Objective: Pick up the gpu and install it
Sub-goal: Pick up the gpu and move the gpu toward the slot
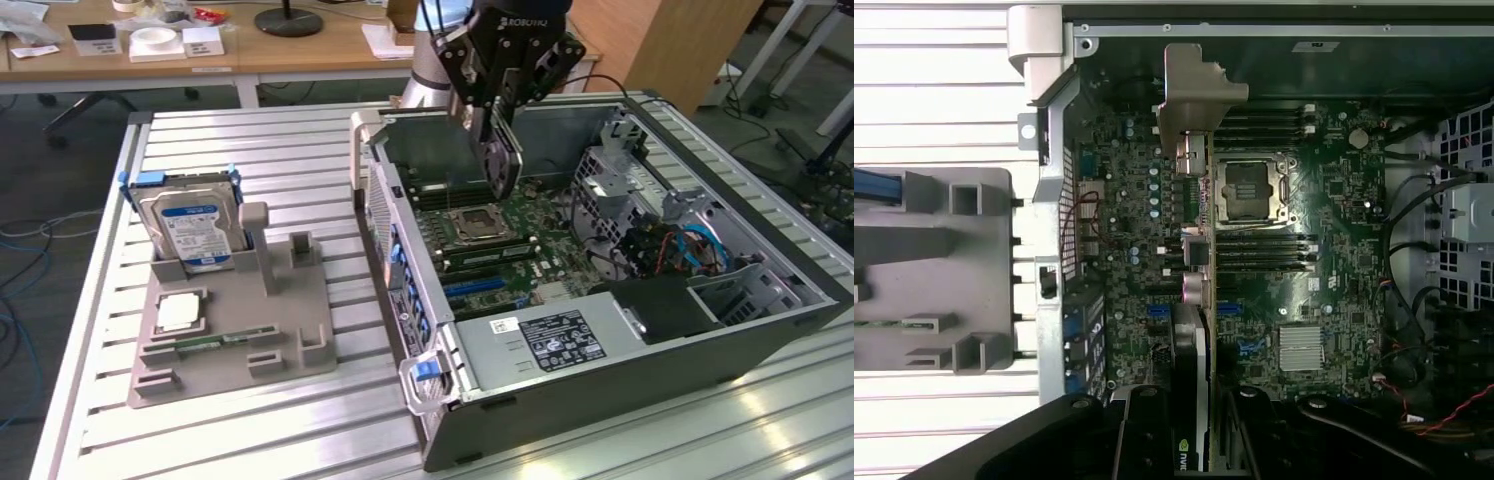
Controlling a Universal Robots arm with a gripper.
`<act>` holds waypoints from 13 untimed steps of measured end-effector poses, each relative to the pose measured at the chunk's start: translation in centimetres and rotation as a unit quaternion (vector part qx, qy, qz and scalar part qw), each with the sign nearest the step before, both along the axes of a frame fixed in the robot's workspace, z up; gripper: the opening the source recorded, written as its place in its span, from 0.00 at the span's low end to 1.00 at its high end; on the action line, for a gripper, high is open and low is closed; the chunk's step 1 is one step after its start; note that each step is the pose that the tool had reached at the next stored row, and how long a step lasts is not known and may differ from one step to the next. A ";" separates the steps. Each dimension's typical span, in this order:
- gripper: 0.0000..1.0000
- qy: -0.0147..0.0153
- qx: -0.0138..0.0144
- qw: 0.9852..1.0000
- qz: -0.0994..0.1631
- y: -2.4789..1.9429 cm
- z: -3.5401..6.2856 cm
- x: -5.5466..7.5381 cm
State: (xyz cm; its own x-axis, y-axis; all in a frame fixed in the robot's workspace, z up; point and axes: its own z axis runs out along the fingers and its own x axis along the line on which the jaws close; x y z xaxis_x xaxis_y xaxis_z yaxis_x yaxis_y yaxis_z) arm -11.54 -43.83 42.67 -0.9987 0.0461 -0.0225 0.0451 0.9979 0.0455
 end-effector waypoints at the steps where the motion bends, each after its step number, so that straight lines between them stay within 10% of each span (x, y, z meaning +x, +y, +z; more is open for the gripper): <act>1: 0.27 0.000 0.000 1.000 0.000 0.00 0.00 0.1; 13: 0.27 0.000 0.000 1.000 0.000 0.00 0.00 1.4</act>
State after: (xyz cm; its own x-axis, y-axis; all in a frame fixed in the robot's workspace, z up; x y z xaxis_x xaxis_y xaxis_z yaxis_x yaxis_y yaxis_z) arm -10.14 -43.83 42.66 -0.9987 0.0462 -0.0225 0.0452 0.9979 0.0456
